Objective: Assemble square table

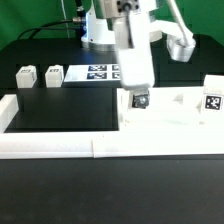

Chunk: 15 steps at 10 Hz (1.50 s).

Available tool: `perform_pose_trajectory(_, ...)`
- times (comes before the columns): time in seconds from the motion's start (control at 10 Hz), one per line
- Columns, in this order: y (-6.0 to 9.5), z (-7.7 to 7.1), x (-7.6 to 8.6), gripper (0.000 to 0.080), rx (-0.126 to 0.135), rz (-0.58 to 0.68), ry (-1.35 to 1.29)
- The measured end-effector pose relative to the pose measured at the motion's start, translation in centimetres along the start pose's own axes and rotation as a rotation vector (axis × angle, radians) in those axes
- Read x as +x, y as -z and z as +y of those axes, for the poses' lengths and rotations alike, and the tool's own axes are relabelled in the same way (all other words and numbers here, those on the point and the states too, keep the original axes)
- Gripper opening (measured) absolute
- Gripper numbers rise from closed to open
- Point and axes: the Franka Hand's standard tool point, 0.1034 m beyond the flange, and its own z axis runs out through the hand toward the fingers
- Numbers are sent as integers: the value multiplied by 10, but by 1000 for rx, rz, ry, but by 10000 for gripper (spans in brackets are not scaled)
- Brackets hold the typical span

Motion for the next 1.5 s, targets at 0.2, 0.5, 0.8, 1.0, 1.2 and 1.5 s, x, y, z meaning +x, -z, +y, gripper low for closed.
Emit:
perform_pose_trajectory(0.2, -1, 0, -1, 290, 9, 6, -86)
perform_pose_trajectory(0.5, -1, 0, 0, 469, 6, 9, 157)
perform_pose_trajectory(0.8, 0, 2, 0, 638, -23, 2, 550)
perform_pose_trajectory(1.0, 0, 2, 0, 646, -24, 1, 678)
perform_pose_trajectory(1.2, 1, 4, 4, 649, -73, 10, 996)
perform_pose_trajectory(1.5, 2, 2, 8, 649, -83, 23, 1197)
